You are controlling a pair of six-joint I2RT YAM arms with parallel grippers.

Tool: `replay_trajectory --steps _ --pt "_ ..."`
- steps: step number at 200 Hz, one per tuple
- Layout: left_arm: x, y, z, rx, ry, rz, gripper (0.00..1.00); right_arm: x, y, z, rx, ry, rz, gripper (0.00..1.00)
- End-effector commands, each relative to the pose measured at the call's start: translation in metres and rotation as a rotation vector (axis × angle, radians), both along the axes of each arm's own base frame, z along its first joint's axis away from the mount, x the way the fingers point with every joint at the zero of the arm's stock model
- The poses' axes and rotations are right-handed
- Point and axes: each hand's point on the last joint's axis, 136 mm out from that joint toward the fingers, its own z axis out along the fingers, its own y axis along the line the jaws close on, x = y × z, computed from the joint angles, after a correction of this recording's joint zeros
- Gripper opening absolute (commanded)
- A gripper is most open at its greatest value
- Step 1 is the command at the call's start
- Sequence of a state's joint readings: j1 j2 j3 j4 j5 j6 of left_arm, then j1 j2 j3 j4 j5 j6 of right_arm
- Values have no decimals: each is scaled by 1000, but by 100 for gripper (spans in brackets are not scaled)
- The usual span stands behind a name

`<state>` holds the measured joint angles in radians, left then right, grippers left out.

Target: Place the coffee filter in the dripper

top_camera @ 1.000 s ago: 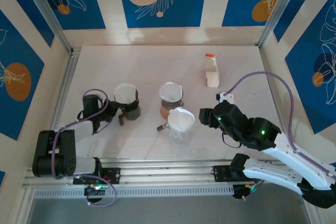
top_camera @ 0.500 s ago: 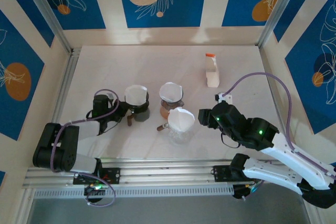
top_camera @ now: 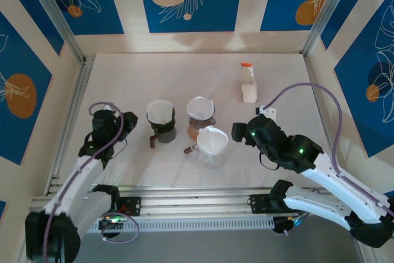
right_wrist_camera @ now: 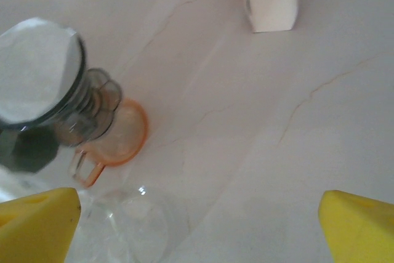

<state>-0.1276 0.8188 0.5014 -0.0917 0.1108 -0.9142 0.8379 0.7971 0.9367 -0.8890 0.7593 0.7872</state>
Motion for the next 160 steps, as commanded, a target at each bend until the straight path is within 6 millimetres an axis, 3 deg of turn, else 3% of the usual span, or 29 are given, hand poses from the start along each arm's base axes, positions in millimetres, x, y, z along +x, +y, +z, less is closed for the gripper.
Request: replay_trajectory --steps 1,26,52,79,118,160 --pt "-22 40 13 205 1 128 58 21 -14 17 8 -89 -98 99" --pt "-32 63 31 280 -54 232 100 38 -33 12 0 -132 -202 99" --pt "-26 73 33 333 -93 275 100 48 -56 3 -14 -130 -300 99" --pt "-17 86 21 392 -93 339 100 48 -78 -10 18 -79 -397 99" --pt "1 104 11 625 -76 357 100 49 -85 -21 -17 -56 -394 99" --pt "25 106 -25 830 -24 262 100 52 -83 -26 -35 -45 -372 99"
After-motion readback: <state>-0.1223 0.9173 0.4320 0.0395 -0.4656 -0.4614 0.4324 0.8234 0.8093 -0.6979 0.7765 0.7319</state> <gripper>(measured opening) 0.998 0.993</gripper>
